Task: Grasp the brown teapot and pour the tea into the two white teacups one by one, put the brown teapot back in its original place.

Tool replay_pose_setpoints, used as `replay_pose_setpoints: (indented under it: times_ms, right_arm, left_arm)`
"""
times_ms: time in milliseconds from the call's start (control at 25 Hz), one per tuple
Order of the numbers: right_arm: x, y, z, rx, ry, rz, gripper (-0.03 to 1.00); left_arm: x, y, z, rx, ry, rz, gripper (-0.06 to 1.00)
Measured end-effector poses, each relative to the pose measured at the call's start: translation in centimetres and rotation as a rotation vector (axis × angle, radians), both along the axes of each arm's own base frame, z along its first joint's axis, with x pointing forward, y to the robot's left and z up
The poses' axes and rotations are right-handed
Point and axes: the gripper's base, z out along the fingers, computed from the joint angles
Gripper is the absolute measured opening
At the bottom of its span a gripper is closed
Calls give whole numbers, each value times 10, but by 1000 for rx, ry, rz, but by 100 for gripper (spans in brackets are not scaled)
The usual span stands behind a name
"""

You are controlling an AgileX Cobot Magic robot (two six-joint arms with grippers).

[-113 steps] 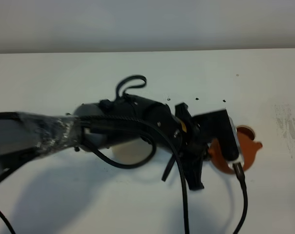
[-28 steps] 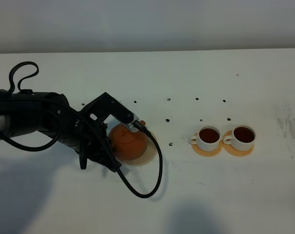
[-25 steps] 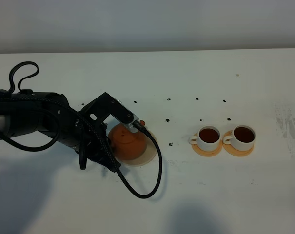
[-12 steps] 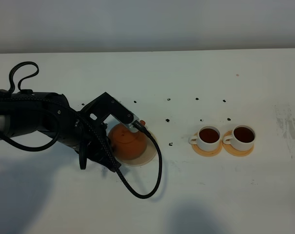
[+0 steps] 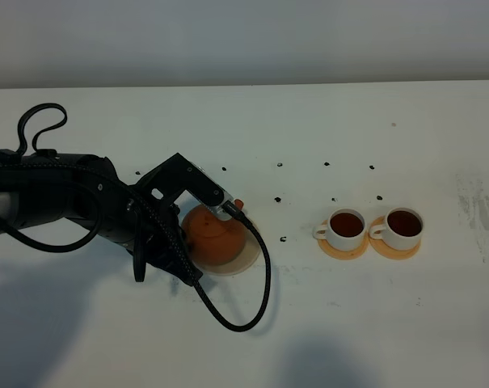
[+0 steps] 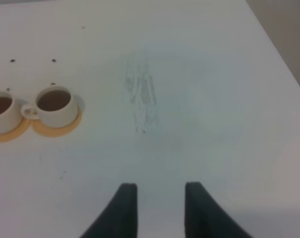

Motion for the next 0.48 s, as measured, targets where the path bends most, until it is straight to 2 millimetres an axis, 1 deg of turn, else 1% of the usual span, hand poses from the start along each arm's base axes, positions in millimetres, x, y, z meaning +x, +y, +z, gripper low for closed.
replay_pose_setpoints:
  times_ms: [160,480]
  right_arm:
    - [0,0,0,0,0,0,23]
    - [0,0,0,0,0,0,23]
  left_arm:
    - [0,0,-1,0,0,0,11]
    - [1,0,-1,0,-3,0,23]
